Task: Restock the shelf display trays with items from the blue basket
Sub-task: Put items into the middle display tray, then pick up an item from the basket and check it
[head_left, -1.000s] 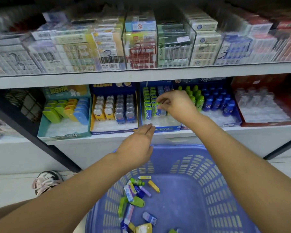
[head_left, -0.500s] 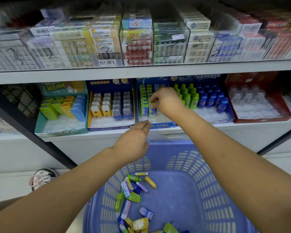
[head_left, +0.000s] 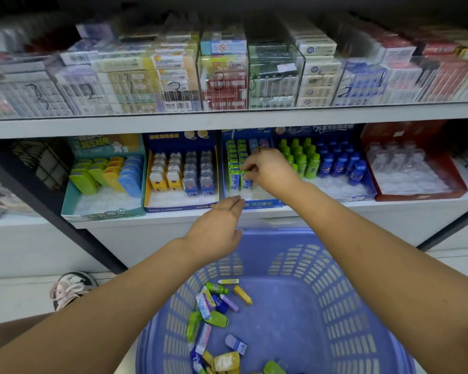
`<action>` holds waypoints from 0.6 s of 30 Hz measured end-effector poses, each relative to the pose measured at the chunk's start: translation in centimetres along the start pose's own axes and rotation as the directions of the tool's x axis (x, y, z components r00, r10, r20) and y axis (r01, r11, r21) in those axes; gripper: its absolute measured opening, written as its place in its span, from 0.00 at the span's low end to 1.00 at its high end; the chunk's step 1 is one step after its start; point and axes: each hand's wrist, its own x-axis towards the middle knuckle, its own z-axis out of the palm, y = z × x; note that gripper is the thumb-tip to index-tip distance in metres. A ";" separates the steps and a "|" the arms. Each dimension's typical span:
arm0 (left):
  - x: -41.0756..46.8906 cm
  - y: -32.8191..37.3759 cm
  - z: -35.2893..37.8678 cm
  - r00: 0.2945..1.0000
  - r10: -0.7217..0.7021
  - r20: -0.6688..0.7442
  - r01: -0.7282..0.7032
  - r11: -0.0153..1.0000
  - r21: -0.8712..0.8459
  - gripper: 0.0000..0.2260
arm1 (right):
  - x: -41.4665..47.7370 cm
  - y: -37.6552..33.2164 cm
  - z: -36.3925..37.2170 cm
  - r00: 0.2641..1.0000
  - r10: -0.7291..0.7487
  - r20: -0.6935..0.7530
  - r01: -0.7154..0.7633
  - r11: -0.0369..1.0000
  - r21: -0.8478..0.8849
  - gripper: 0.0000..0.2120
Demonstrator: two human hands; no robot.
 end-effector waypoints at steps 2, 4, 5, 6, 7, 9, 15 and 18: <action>-0.1 0.1 -0.1 1.000 0.003 -0.003 -0.003 1.000 -0.010 0.29 | 0.1 -0.4 0.0 1.000 0.008 0.007 -0.008 1.000 -0.014 0.12; -0.4 0.1 -0.3 0.999 0.009 -0.053 -0.013 0.997 -0.077 0.25 | -0.2 -0.4 0.1 1.000 0.020 -0.017 -0.020 1.000 -0.007 0.13; -0.6 0.1 -0.3 0.993 0.016 -0.116 -0.031 0.992 -0.125 0.21 | -0.7 -0.4 0.2 0.998 0.017 -0.066 -0.017 1.000 0.002 0.13; -1.0 0.1 -0.1 0.983 0.017 -0.185 -0.050 0.984 -0.174 0.16 | -1.5 -0.4 0.3 0.990 0.013 -0.139 -0.008 0.999 0.034 0.13; -1.4 0.0 0.2 0.973 -0.005 -0.230 -0.046 0.975 -0.217 0.11 | -2.6 -0.5 0.6 0.976 0.014 -0.216 0.008 0.995 0.103 0.12; -2.5 -0.6 2.1 0.977 -0.096 -0.193 0.041 0.962 -0.270 0.06 | -5.0 -0.6 1.9 0.975 -0.004 -0.222 0.061 0.966 0.250 0.09; -6.6 -3.8 10.9 0.851 -0.344 0.397 0.406 0.910 -0.082 0.12 | -11.3 0.4 12.0 0.864 -0.022 0.503 -0.065 0.986 0.155 0.09; -8.4 -4.0 14.9 0.725 -0.376 0.577 0.436 0.899 0.038 0.15 | -12.3 1.9 17.0 0.825 0.023 0.564 -0.098 0.990 0.104 0.14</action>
